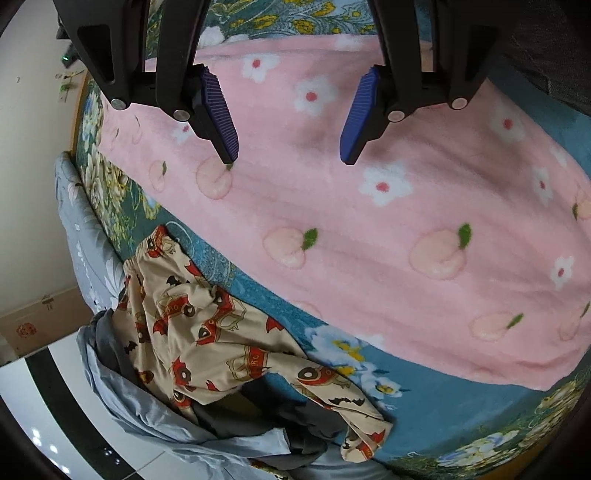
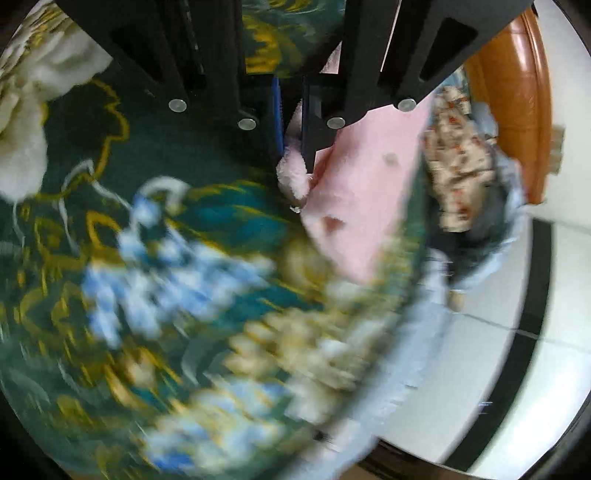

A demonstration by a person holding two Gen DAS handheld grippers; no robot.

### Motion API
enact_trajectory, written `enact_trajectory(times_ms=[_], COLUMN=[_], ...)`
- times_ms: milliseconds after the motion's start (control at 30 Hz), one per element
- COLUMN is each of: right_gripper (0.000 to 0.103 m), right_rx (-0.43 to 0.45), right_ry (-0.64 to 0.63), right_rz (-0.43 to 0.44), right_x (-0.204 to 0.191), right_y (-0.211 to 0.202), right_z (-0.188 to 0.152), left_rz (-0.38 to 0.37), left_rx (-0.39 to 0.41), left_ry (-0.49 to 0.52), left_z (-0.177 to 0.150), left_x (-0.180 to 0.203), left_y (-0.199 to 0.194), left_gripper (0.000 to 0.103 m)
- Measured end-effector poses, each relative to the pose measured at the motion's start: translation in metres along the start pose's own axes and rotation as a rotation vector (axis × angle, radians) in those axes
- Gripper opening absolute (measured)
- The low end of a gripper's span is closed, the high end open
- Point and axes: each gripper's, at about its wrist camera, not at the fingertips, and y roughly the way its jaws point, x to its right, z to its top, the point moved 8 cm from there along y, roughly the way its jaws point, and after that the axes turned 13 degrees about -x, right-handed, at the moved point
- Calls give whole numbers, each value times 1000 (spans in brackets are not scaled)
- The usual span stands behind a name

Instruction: Fold clothes

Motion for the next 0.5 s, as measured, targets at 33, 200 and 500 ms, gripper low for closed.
enact_trajectory(times_ms=[33,200,500], right_gripper=[8,14,37], right_rx=[-17,-19,-52], right_ry=[27,-14,-132], right_rz=[-10,-14,43], right_x=[8,5,-37], right_y=[7,-6,-7], right_z=[-1,-3,-24], left_rz=[-6,-29,-8], left_rx=[1,1,-8], left_ry=[-5,-28,17], left_z=[0,-1,-4], left_x=[-1,-3,6], left_y=[0,0,3], left_gripper=[62,62,62])
